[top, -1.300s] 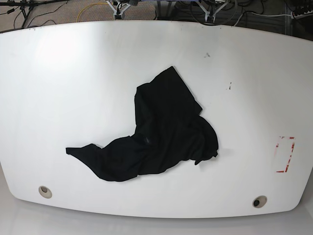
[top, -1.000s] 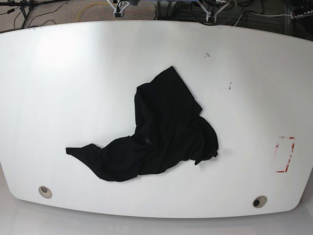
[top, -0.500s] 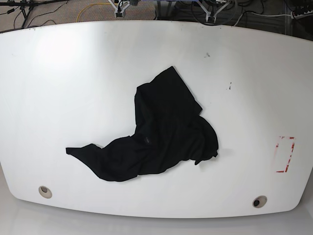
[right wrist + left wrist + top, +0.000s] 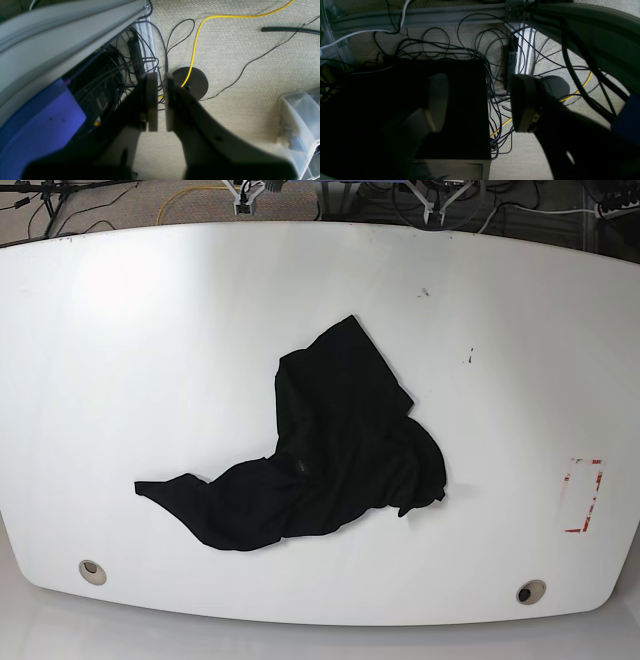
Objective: Fold the T-shirt properly
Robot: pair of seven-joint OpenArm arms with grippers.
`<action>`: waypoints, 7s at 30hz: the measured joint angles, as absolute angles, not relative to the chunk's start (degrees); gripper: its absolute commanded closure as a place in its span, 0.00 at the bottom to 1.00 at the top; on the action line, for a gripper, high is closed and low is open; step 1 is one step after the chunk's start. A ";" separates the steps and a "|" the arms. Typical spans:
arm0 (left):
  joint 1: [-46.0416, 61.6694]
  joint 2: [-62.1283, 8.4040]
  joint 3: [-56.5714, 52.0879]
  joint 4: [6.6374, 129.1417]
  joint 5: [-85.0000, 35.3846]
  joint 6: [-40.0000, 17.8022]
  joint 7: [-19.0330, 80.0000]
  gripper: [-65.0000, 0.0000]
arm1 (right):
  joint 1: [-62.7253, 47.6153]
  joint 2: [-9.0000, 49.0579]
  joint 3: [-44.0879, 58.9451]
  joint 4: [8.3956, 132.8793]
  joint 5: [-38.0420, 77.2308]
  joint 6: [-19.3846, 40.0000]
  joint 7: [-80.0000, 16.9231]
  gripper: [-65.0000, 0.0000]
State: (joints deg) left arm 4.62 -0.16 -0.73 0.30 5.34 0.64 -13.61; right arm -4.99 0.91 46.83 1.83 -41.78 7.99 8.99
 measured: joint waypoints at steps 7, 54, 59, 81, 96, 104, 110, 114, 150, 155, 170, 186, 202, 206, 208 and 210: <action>4.95 -0.19 -0.75 0.19 5.37 0.67 -13.78 0.44 | -5.19 0.80 46.83 1.74 -41.78 7.92 8.78 0.93; 5.98 -0.62 -0.58 0.21 5.37 0.64 -13.74 0.43 | -5.54 0.75 46.89 1.10 -41.56 7.92 8.80 0.93; 5.74 -0.64 -0.58 0.23 5.37 0.62 -13.80 0.42 | -5.45 0.75 46.89 0.99 -41.56 7.94 8.80 0.93; 5.54 -1.30 -0.43 0.56 5.34 0.60 -13.80 0.42 | -5.76 0.67 46.89 0.67 -41.56 7.92 8.80 0.93; 5.54 -1.43 -0.40 0.21 5.34 0.64 -14.09 0.42 | -5.61 0.80 46.89 0.40 -41.63 7.90 8.80 0.94; 5.41 -1.43 -0.30 0.16 5.37 0.64 -14.44 0.42 | -5.65 0.78 46.89 0.23 -41.85 7.88 8.78 0.94; 5.21 -1.43 -0.30 0.10 5.37 0.64 -14.46 0.42 | -5.61 0.75 46.89 0.21 -41.85 7.88 8.80 0.94; 5.08 -1.37 -0.21 0.10 5.37 0.64 -14.46 0.42 | -5.61 0.75 46.89 0.19 -41.85 7.88 8.80 0.94; 5.69 -1.61 -0.21 0.10 5.37 0.67 -14.66 0.42 | -5.65 0.75 46.94 0.19 -41.80 7.92 8.80 0.94; 5.72 -1.63 -0.21 0.10 5.34 0.64 -14.68 0.42 | -5.78 0.75 46.94 0.21 -41.78 7.92 8.80 0.94; 6.46 -2.13 -0.21 0.30 5.34 0.67 -14.90 0.41 | -6.68 0.64 46.94 1.04 -41.78 7.92 9.65 0.94; 9.78 -2.55 -0.27 3.62 5.32 0.64 -16.08 0.41 | -8.08 -0.05 46.89 3.88 -40.95 7.90 8.95 0.95; 17.19 -4.45 -0.78 15.29 5.15 1.06 -16.64 0.41 | -14.50 -1.89 46.46 11.18 -39.24 8.10 8.38 0.94; 15.35 -4.12 -0.30 12.64 5.54 0.56 -16.62 0.41 | -12.43 -1.56 46.57 9.67 -39.68 8.16 8.67 0.95; 14.63 -3.95 -0.30 10.94 5.58 0.23 -16.40 0.41 | -11.44 -1.41 46.57 9.28 -39.66 8.14 8.82 0.94; 13.98 -3.88 -0.30 9.10 5.58 0.27 -16.62 0.41 | -10.68 -1.23 46.59 9.02 -39.64 8.10 8.99 0.94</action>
State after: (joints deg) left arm 13.98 -3.88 -0.30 9.10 5.58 0.27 -16.62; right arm -10.68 -1.23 46.59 9.02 -39.64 8.10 8.99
